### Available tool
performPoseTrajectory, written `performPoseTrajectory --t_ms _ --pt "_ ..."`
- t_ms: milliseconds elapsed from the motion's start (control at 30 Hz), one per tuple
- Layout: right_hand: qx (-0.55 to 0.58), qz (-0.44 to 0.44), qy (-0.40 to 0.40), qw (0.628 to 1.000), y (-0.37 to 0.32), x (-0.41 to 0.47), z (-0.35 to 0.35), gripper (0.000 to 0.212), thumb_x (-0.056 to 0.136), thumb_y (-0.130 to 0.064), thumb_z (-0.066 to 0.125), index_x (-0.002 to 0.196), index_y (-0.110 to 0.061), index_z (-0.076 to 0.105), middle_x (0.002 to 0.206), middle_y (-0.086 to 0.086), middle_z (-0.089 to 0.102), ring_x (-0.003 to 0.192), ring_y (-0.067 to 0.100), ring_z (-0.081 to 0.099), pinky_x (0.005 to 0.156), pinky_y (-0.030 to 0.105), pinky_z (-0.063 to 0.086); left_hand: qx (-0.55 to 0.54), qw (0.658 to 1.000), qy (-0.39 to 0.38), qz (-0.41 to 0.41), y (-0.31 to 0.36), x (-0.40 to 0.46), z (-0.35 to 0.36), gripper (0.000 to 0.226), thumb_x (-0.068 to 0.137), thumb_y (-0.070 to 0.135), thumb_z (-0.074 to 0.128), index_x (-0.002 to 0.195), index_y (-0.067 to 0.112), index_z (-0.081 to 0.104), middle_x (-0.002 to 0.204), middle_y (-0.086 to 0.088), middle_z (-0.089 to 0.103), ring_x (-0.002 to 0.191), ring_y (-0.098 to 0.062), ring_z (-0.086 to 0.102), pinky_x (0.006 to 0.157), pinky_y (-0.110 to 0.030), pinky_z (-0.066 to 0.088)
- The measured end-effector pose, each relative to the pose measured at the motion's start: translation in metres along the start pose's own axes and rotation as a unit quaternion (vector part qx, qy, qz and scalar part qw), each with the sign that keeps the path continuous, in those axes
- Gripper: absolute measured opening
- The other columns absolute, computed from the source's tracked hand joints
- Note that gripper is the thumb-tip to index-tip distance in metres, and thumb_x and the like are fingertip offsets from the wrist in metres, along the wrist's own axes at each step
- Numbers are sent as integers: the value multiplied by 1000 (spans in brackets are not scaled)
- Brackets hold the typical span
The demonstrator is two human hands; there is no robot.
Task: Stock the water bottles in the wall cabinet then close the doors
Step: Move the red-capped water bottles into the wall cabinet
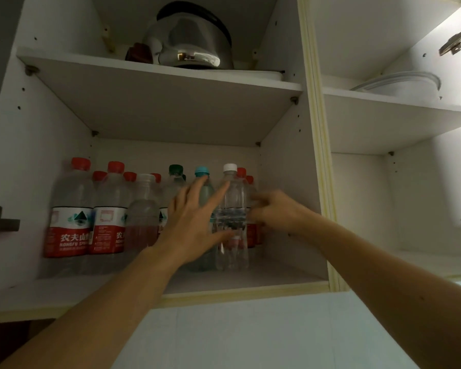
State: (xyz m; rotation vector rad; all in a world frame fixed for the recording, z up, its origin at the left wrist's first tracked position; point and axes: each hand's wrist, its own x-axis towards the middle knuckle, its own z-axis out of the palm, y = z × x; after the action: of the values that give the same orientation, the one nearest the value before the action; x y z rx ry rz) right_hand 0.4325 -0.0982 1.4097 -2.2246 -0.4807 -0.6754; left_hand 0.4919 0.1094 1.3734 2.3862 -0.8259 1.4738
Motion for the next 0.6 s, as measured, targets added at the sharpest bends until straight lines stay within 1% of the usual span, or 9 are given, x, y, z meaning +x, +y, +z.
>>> performPoseTrajectory --t_ms 100,167,233,267,333,467,500,533,600 --pt "63 37 125 989 -13 22 -22 47 97 -17 63 142 -15 53 120 2 65 105 17 63 97 39 55 41 999 -2 16 3 2 4 112 77 82 58 156 50 -15 167 2 -16 152 -29 -9 121 -57 7" --pt "91 49 147 984 -25 39 -26 53 99 -17 63 148 -10 46 128 9 61 103 20 62 93 36 56 52 998 -4 20 4 2 6 118 74 85 57 152 50 -24 166 0 -19 152 -28 -14 121 -56 2" --pt "105 53 153 981 -37 55 -27 50 102 -19 58 149 -9 44 118 8 61 92 17 62 77 30 57 62 998 -5 31 4 2 9 121 71 88 55 149 51 -30 166 -2 -22 152 -27 -19 121 -55 -2" --pt "103 58 158 980 -42 64 -27 45 103 -19 56 146 -8 46 113 7 60 91 19 61 77 31 57 66 997 -4 37 5 2 10 121 70 90 53 148 52 -31 166 -3 -23 152 -27 -21 121 -55 -4" --pt "78 69 166 981 -50 81 -28 34 105 -18 52 137 -7 53 105 8 57 97 25 61 91 38 56 69 997 -9 44 5 1 11 118 69 90 52 147 55 -30 165 -5 -27 151 -27 -26 119 -55 -8" --pt "107 103 153 977 -49 106 -21 19 104 -15 51 118 -4 58 105 13 58 95 27 62 91 40 55 80 996 -16 47 1 2 10 114 71 89 52 146 58 -28 165 -8 -29 151 -28 -28 119 -55 -9" --pt "127 119 141 975 -45 108 -17 14 105 -17 50 109 -6 58 106 14 59 93 26 64 88 39 57 83 995 -18 48 1 1 9 114 72 89 52 146 59 -29 166 -8 -28 151 -28 -28 120 -55 -9" --pt "138 135 131 972 -42 108 -13 15 106 -20 49 100 -8 57 103 13 61 84 22 64 77 35 56 85 995 -20 49 0 1 9 113 72 89 51 145 59 -30 166 -7 -28 151 -28 -28 120 -55 -9" --pt "156 160 129 966 -36 107 -7 23 107 -25 48 89 -12 57 86 8 62 63 14 52 57 27 41 85 995 -22 51 0 1 9 113 73 89 51 143 60 -32 166 -4 -26 151 -27 -27 120 -55 -10"
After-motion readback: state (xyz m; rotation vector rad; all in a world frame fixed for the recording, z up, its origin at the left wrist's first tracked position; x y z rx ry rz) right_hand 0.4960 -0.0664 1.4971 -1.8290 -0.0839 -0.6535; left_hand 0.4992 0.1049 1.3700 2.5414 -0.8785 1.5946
